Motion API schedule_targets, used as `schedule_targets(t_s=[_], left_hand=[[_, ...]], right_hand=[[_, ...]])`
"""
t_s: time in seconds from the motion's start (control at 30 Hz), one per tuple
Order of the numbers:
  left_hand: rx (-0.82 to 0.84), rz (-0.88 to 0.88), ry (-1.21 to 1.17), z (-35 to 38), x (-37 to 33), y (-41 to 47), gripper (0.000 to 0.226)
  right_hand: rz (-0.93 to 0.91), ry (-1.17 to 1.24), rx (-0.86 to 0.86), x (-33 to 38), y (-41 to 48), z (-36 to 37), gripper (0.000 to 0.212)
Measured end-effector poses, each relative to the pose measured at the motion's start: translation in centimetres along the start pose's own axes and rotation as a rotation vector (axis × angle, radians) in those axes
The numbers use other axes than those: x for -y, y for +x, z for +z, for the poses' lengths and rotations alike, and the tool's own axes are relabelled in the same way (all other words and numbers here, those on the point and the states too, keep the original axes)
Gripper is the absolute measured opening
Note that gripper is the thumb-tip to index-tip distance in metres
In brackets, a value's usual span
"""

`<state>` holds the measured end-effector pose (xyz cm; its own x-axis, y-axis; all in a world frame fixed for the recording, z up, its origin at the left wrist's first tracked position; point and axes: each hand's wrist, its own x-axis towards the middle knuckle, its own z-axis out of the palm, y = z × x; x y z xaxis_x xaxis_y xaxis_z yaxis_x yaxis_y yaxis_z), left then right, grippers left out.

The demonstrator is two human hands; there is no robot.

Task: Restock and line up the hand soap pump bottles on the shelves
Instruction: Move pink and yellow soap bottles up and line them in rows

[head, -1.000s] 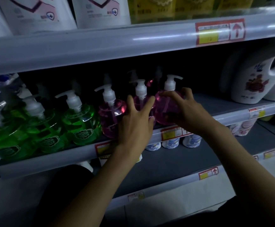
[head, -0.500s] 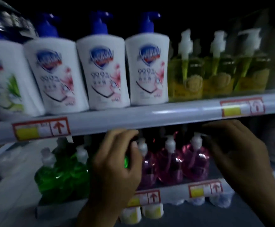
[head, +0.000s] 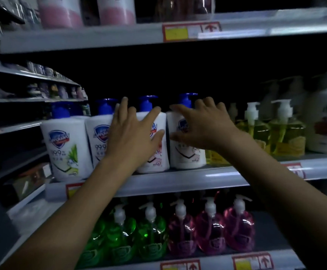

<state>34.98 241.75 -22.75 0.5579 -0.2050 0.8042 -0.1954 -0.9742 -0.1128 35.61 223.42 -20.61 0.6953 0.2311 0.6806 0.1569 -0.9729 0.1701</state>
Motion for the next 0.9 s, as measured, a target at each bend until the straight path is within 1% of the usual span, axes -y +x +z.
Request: schedule_targets(t_s=[0.07, 0.13, 0.3, 0.4, 0.47, 0.5, 0.53, 0.6, 0.63, 0.67, 0.7, 0.73, 0.77, 0.8, 0.83, 0.9], left_hand=[[0.009, 0.016, -0.018, 0.0, 0.0, 0.2, 0.065], [-0.012, 0.013, -0.031, 0.2, 0.0, 0.4, 0.065], [-0.04, 0.009, -0.047, 0.8, 0.0, 0.3, 0.06], [-0.022, -0.008, -0.044, 0.8, 0.0, 0.3, 0.061], [-0.011, -0.02, -0.057, 0.6, -0.3, 0.0, 0.063], [-0.028, -0.035, -0.079, 0.4, -0.5, -0.2, 0.062], [-0.074, -0.048, -0.114, 0.2, -0.8, -0.5, 0.06], [-0.233, -0.027, -0.219, -0.2, -2.5, -1.1, 0.047], [-0.283, 0.013, -0.288, -0.5, -3.7, -1.5, 0.039], [-0.276, 0.064, -0.363, -0.4, -5.4, -1.5, 0.034], [-0.214, 0.108, -0.419, -0.2, -7.2, -1.2, 0.033], [-0.121, 0.136, -0.438, 0.1, -9.1, -0.8, 0.034], [-0.026, 0.147, -0.418, 0.6, -10.9, -0.3, 0.038], [0.042, 0.136, -0.395, 1.2, -12.6, 0.2, 0.041], [0.077, 0.106, -0.372, 1.7, -13.9, 0.7, 0.043], [0.103, 0.055, -0.287, 2.6, -15.9, 1.4, 0.047]], right_hand=[[-0.011, -0.026, 0.036, 0.2, 0.8, 0.6, 0.082], [-0.002, 0.003, 0.04, 0.1, 1.3, 1.1, 0.084], [-0.05, 0.12, 0.028, -0.7, 0.9, 0.7, 0.073], [-0.052, 0.109, 0.049, -0.1, 0.6, -0.1, 0.074], [-0.078, 0.121, 0.034, 0.2, -0.4, -0.5, 0.074], [-0.078, 0.169, -0.009, -0.1, -1.4, -0.7, 0.07], [-0.05, 0.252, -0.095, -0.7, -2.6, -0.8, 0.063], [0.074, 0.402, -0.346, -3.4, -5.5, -0.6, 0.046], [0.155, 0.426, -0.43, -5.2, -6.7, -0.5, 0.041], [0.241, 0.423, -0.439, -7.3, -7.5, -0.3, 0.04], [0.316, 0.417, -0.37, -9.4, -7.8, 0.1, 0.043], [0.368, 0.401, -0.246, -11.3, -7.9, 0.7, 0.047], [0.379, 0.36, -0.115, -12.5, -7.7, 1.2, 0.051], [0.352, 0.301, -0.012, -13.3, -7.5, 1.5, 0.055], [0.299, 0.237, 0.047, -13.8, -7.3, 1.9, 0.059], [0.181, 0.133, 0.088, -14.1, -7.0, 2.5, 0.063]])
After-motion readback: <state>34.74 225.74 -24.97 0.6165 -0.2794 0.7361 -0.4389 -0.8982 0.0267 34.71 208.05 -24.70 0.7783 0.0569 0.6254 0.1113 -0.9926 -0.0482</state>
